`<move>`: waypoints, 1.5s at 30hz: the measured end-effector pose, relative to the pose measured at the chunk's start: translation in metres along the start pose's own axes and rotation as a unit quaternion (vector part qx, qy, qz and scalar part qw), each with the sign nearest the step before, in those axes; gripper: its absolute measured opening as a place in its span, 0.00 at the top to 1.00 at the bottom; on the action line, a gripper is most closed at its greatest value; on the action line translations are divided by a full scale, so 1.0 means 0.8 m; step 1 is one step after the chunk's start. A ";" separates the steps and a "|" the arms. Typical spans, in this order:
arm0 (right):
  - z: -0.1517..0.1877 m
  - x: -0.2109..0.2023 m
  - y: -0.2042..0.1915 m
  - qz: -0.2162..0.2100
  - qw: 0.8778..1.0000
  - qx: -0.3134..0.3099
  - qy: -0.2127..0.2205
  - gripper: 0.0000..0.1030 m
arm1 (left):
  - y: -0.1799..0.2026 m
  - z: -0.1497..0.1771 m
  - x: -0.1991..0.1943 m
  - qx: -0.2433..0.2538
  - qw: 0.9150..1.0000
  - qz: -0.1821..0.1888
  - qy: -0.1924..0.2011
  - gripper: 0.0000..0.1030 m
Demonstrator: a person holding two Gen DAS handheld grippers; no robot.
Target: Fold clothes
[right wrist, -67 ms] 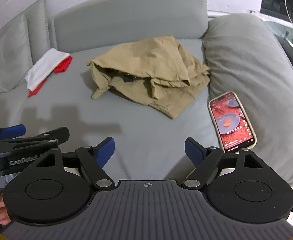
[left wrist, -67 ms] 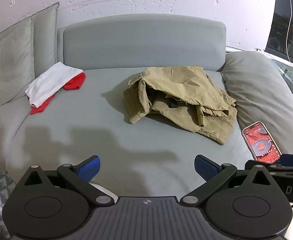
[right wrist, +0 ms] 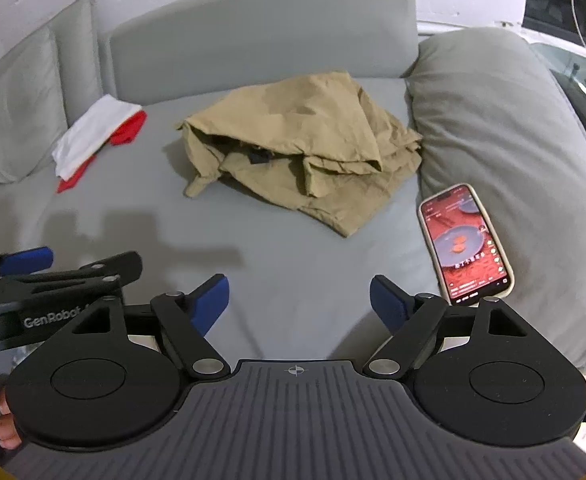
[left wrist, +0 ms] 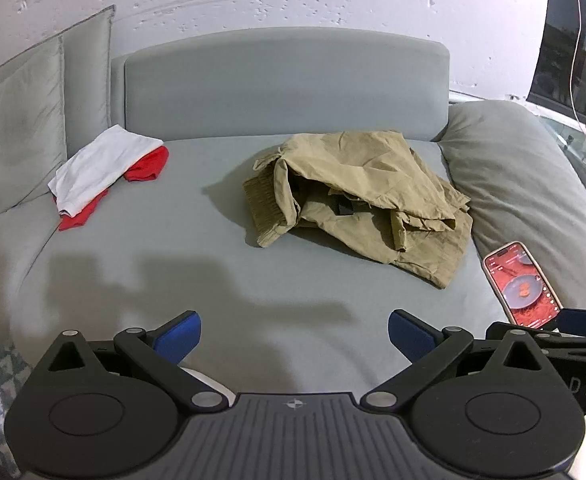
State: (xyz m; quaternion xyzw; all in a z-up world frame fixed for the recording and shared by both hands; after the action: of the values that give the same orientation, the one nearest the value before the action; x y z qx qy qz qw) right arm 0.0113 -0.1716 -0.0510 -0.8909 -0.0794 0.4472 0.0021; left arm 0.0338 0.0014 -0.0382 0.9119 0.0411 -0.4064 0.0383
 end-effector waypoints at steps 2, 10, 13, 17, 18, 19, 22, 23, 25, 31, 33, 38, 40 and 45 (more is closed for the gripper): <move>0.001 0.000 0.000 0.000 1.000 0.000 0.000 0.19 | 0.001 0.001 0.001 0.000 1.000 0.001 -0.004 0.01; 0.003 0.000 -0.001 0.000 1.000 -0.002 -0.001 0.19 | 0.002 0.008 0.001 -0.001 1.000 0.003 -0.005 0.02; 0.004 0.000 -0.001 -0.001 1.000 -0.002 -0.001 0.19 | 0.007 0.009 0.003 0.000 1.000 -0.001 -0.004 0.02; 0.004 0.000 -0.002 -0.001 1.000 -0.002 -0.002 0.19 | 0.006 0.007 0.002 0.001 1.000 0.000 -0.003 0.02; 0.004 0.001 -0.002 0.000 1.000 -0.002 -0.002 0.19 | 0.006 0.007 0.001 0.001 1.000 0.001 -0.003 0.02; 0.004 0.001 -0.002 -0.001 1.000 -0.002 -0.003 0.19 | 0.005 0.006 0.001 0.000 1.000 0.001 -0.004 0.02; 0.004 0.000 -0.001 -0.001 1.000 -0.001 -0.002 0.19 | 0.005 0.005 0.000 0.001 1.000 0.002 -0.003 0.02; 0.003 -0.001 -0.001 -0.001 1.000 -0.001 -0.001 0.19 | 0.005 0.004 -0.001 0.002 1.000 0.002 -0.003 0.02; 0.003 -0.002 -0.001 -0.001 1.000 -0.002 0.000 0.19 | 0.006 0.004 -0.001 0.002 1.000 0.002 -0.003 0.02; 0.002 -0.001 -0.001 -0.001 1.000 -0.001 -0.001 0.19 | 0.007 0.004 -0.001 0.004 1.000 0.002 -0.004 0.02; 0.003 -0.001 -0.001 -0.001 1.000 -0.001 -0.001 0.19 | 0.007 0.004 -0.001 0.004 1.000 0.001 -0.004 0.02; 0.004 -0.002 0.000 -0.001 1.000 -0.002 -0.001 0.19 | 0.006 0.002 -0.001 0.004 1.000 0.002 -0.005 0.02; 0.004 -0.002 0.000 -0.001 1.000 -0.002 -0.001 0.19 | 0.006 0.002 -0.001 0.004 1.000 0.002 -0.005 0.02; 0.003 -0.002 -0.001 0.000 1.000 -0.003 -0.001 0.19 | 0.005 0.002 -0.002 0.004 1.000 0.002 -0.004 0.02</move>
State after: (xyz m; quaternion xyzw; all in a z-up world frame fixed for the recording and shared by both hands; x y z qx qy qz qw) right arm 0.0082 -0.1711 -0.0513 -0.8904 -0.0809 0.4479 -0.0003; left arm 0.0319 -0.0031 -0.0382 0.9107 0.0370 -0.4099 0.0353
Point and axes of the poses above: each gripper's, at about its wrist camera, not at the fingertips, and x roughly the way its jaws point, y to its right, z to its underside, the point moved 5 cm from there along x, roughly the way its jaws point, and after that the axes turned 9 degrees about -x, right-handed, at the moved point
